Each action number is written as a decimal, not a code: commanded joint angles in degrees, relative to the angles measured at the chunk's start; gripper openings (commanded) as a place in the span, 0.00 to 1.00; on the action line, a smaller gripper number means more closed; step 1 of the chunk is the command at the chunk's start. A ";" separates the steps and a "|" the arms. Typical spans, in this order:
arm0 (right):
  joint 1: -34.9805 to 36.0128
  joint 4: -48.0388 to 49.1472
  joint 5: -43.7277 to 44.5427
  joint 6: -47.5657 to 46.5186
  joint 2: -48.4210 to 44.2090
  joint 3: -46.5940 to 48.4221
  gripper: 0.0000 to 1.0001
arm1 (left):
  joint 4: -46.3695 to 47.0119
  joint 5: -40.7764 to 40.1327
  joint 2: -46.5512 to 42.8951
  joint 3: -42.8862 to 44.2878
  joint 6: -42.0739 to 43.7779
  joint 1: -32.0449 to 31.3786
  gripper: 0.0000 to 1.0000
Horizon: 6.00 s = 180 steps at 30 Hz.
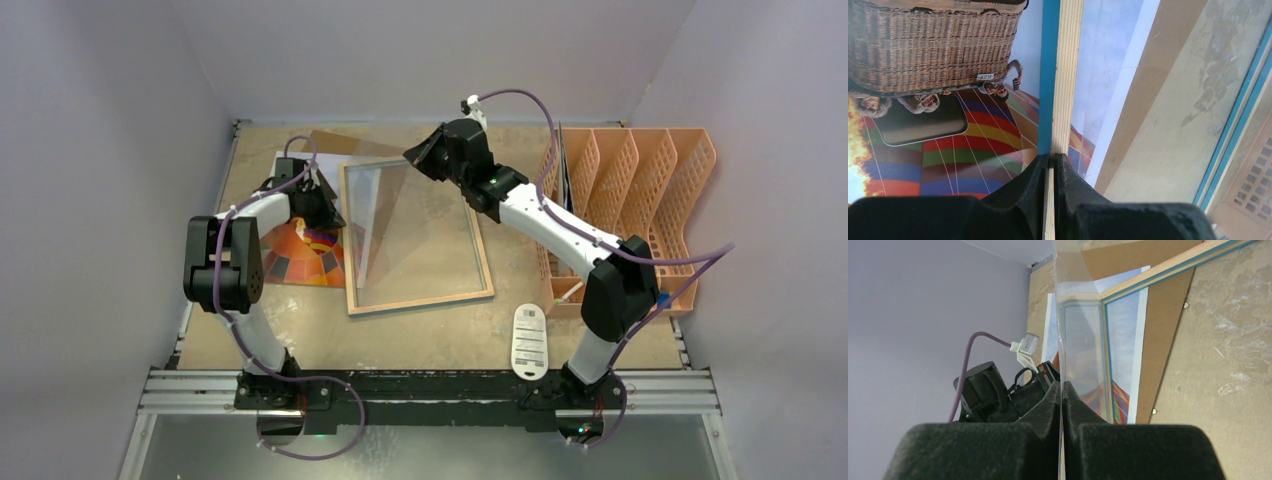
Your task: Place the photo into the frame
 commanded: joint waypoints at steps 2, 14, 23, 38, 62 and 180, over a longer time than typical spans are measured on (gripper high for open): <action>-0.13 3.67 1.99 -0.70 -1.14 0.94 0.00 | -0.98 -0.12 1.89 0.07 0.80 0.18 0.11; -0.07 3.83 1.62 -0.72 -1.99 -0.28 0.00 | -0.99 -0.32 2.14 0.19 0.79 0.16 0.10; -0.09 4.41 0.23 -0.96 -1.64 -1.51 0.00 | -1.11 -0.33 2.19 0.21 0.81 0.12 0.10; -0.07 2.62 -0.03 0.33 -1.83 -1.50 0.00 | -1.17 -0.33 2.19 0.21 0.80 0.12 0.10; 0.01 0.47 -0.81 3.70 -3.66 -1.53 0.00 | -1.29 -0.76 2.15 0.20 0.98 0.12 0.10; -7.37 -0.84 -19.99 -10.78 -0.45 -9.47 0.00 | -1.52 -0.93 2.15 0.81 1.48 0.38 0.05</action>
